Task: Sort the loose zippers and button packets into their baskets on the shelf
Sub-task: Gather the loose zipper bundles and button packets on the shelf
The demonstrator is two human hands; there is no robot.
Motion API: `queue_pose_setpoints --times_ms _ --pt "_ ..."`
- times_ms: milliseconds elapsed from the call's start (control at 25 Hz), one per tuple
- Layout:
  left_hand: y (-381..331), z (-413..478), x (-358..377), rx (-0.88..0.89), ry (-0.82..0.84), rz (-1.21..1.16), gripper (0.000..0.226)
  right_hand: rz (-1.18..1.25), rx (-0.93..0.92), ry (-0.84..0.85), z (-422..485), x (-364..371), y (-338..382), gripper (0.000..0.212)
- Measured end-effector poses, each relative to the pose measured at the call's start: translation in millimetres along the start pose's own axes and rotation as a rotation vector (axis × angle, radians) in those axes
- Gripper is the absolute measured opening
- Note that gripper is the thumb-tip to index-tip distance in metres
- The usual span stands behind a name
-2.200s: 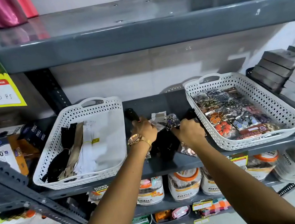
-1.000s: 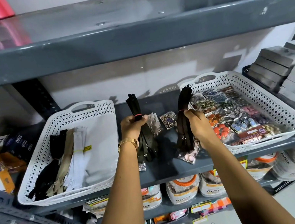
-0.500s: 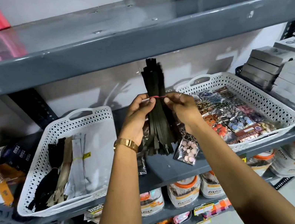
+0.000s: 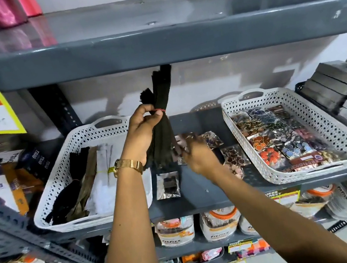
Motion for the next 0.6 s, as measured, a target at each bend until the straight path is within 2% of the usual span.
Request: queue_pose_setpoints --times_ms 80,120,240,400,520,600 --pt "-1 -2 -8 -0.023 -0.028 0.004 0.020 -0.288 -0.110 0.105 -15 43 2 0.065" --pt "-1 -3 -11 -0.029 -0.057 0.010 0.021 -0.376 -0.176 0.118 -23 60 5 0.067" --pt "2 -5 -20 -0.044 -0.125 0.001 0.027 -0.552 -0.273 0.060 -23 80 7 0.069" --pt "15 -12 -26 -0.112 -0.133 -0.001 0.029 -0.676 -0.195 0.017 17 61 -6 0.089" --pt "24 -16 -18 -0.152 -0.098 0.008 0.030 -0.694 -0.066 0.119 45 47 -30 0.107" --pt "26 -17 -10 -0.144 -0.074 0.029 0.027 -0.663 -0.012 0.203 52 40 -46 0.110"
Point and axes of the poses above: each hand's wrist, its own z-axis towards the middle knuckle, its own x-axis out of the palm, y = z × x, the point moved 5 cm from there along z, towards the middle knuckle, and after that the axes turned 7 degrees about x, right-handed, at the moved point
